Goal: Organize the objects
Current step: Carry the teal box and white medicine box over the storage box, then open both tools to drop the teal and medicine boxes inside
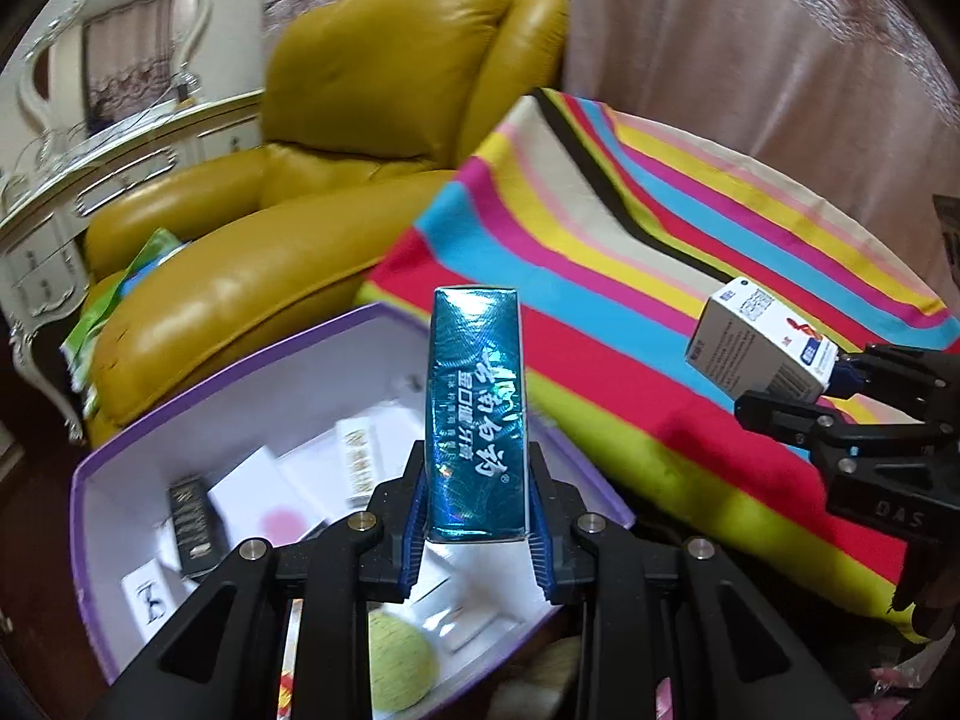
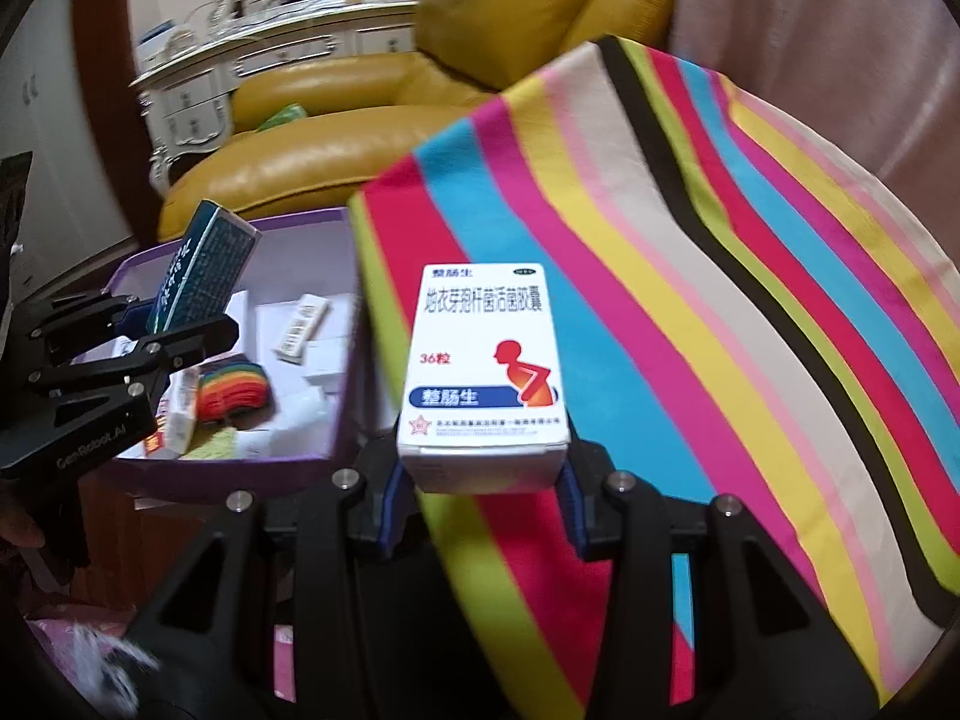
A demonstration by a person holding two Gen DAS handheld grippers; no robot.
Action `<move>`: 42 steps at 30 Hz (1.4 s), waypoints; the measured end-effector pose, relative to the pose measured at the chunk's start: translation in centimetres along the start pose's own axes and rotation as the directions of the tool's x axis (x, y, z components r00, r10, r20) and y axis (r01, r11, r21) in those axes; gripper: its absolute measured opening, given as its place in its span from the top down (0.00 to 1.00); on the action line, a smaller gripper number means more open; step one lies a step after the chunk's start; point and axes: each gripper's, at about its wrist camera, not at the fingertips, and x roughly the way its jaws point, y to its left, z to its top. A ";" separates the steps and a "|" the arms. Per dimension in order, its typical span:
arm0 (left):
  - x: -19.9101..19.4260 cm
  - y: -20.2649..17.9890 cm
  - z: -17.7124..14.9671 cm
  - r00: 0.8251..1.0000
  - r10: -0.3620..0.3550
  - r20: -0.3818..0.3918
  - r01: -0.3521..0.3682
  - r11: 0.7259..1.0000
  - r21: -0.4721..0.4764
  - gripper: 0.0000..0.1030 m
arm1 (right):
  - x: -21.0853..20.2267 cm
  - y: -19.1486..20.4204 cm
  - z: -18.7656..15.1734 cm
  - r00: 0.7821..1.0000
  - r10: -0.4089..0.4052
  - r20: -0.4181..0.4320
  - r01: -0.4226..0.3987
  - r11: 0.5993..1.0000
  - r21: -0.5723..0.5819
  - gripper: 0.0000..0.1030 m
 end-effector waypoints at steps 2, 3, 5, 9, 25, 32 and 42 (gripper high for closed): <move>-0.1 1.1 -0.4 1.000 0.015 -0.005 -0.015 1.000 -0.020 0.71 | 0.2 1.3 0.5 1.000 0.019 -0.001 -0.019 0.999 -0.029 0.57; -0.3 1.5 -0.7 1.000 0.023 -0.008 -0.024 0.999 -0.028 0.71 | 0.4 2.0 0.7 0.999 0.034 -0.006 -0.034 0.998 -0.047 0.57; -0.4 2.2 -1.0 0.999 0.033 -0.012 -0.034 0.998 -0.043 0.71 | 0.6 3.1 1.1 0.999 0.043 -0.010 -0.044 0.997 -0.070 0.57; -1.1 3.4 -1.4 0.998 0.061 -0.005 -0.062 0.996 -0.057 0.71 | 1.6 5.6 2.4 0.993 0.115 -0.036 -0.118 0.986 -0.117 0.57; -2.0 10.4 -3.2 0.985 0.171 -0.037 -0.175 0.964 -0.201 0.71 | 5.6 16.2 5.6 0.976 0.177 -0.125 -0.207 0.932 -0.297 0.57; -2.8 11.1 -3.2 0.979 0.202 -0.020 -0.202 0.957 -0.210 0.71 | 5.9 17.4 5.8 0.972 0.193 -0.132 -0.225 0.924 -0.309 0.57; -5.4 12.5 -2.9 0.951 0.309 0.003 -0.298 0.919 -0.258 0.30 | 5.4 17.3 6.1 0.973 0.201 -0.116 -0.225 0.939 -0.260 0.28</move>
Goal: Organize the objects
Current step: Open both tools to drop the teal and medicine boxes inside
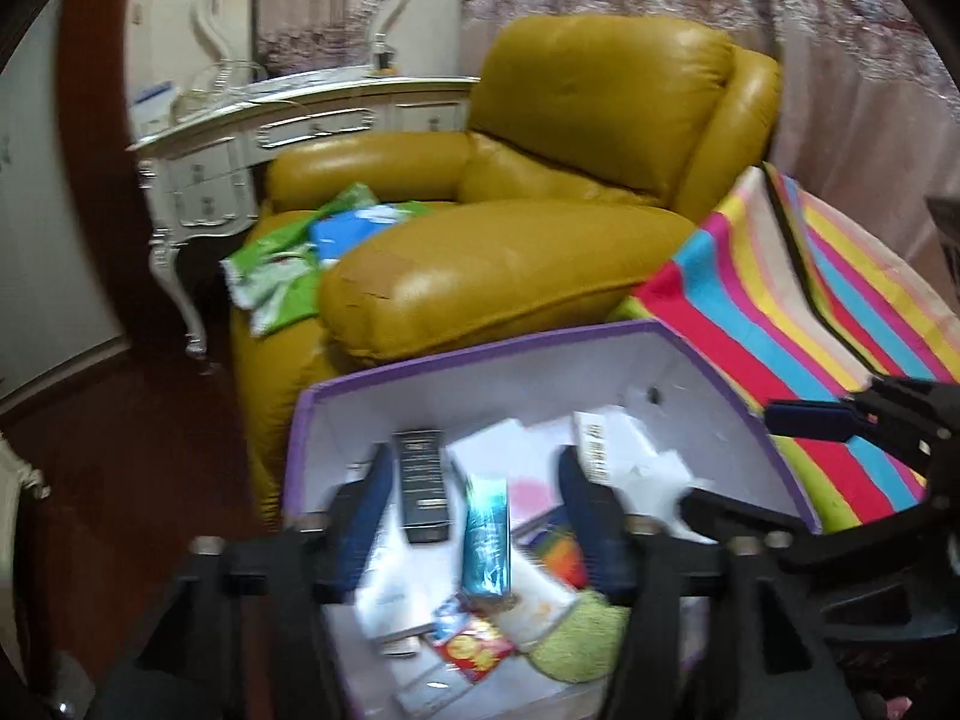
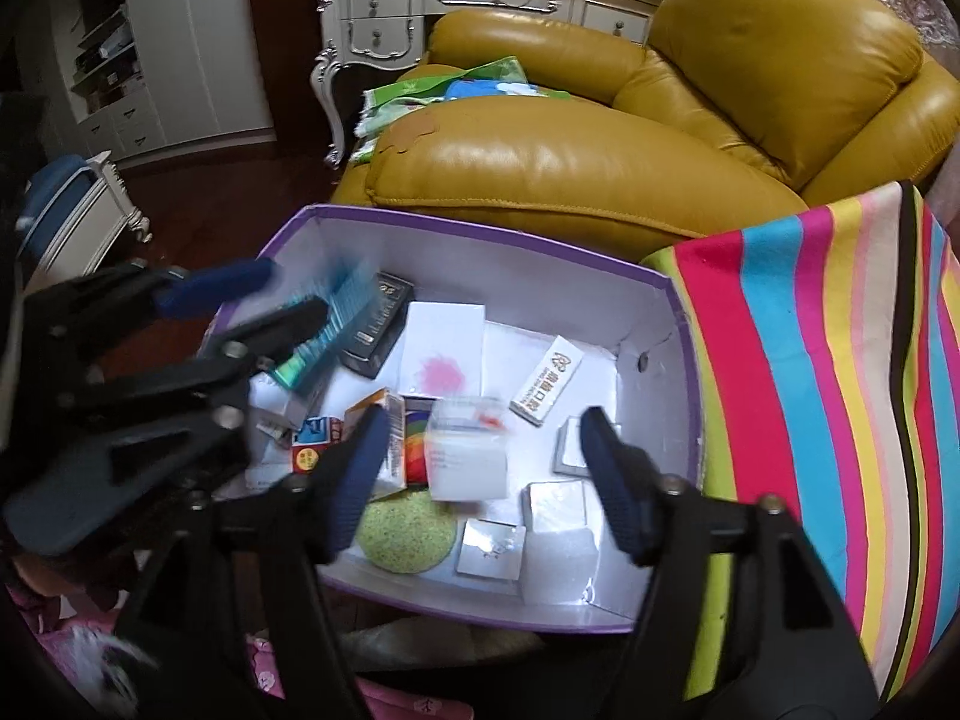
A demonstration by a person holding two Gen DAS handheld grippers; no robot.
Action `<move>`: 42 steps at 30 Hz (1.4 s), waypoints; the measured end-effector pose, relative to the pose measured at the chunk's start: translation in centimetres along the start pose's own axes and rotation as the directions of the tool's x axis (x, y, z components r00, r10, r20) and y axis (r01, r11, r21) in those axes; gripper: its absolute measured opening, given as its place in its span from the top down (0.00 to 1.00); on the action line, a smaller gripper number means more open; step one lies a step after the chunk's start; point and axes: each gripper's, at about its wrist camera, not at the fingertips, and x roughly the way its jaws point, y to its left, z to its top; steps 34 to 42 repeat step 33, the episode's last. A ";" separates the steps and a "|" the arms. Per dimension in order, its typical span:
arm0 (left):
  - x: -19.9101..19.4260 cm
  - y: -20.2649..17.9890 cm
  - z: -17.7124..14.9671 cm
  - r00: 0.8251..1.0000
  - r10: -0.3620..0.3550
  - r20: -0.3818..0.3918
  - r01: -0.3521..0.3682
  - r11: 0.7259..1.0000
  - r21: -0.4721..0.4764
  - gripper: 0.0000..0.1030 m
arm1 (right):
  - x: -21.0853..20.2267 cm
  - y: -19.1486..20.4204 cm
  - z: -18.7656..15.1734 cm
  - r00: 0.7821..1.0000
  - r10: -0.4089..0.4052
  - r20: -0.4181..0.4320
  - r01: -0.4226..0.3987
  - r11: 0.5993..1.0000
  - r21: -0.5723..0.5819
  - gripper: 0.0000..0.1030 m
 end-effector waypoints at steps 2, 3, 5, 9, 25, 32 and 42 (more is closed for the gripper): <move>-0.2 0.6 0.3 1.000 0.024 -0.002 -0.024 1.000 -0.016 0.15 | -0.1 -0.6 0.1 1.000 0.006 -0.004 -0.006 0.999 0.042 0.23; -0.3 0.9 0.5 0.999 0.037 0.001 -0.037 0.999 -0.017 0.11 | -0.1 -0.7 0.1 1.000 0.002 -0.004 -0.002 0.998 0.055 0.20; -0.8 1.0 0.8 0.996 0.087 0.024 -0.087 0.996 -0.001 0.05 | -0.2 -0.9 0.0 1.000 -0.009 -0.008 0.010 0.998 0.066 0.18; -1.1 1.2 1.4 0.982 0.184 0.034 -0.186 0.981 0.054 0.00 | 0.0 -0.9 -0.2 0.999 -0.023 -0.038 0.026 0.997 0.072 0.17; 1.2 1.5 0.0 0.983 0.121 -0.136 -0.114 0.992 0.060 0.00 | 0.3 0.2 -1.6 0.996 -0.069 -0.059 0.068 0.998 -0.007 0.16; 2.0 2.1 -0.8 0.982 0.065 -0.178 -0.070 0.997 -0.021 0.00 | 0.5 0.1 -1.9 0.996 -0.062 -0.066 0.062 0.998 -0.001 0.16; 2.1 2.1 -0.9 0.981 0.073 -0.178 -0.078 0.997 -0.020 0.00 | 0.5 0.1 -2.0 0.996 -0.061 -0.065 0.061 0.998 -0.002 0.16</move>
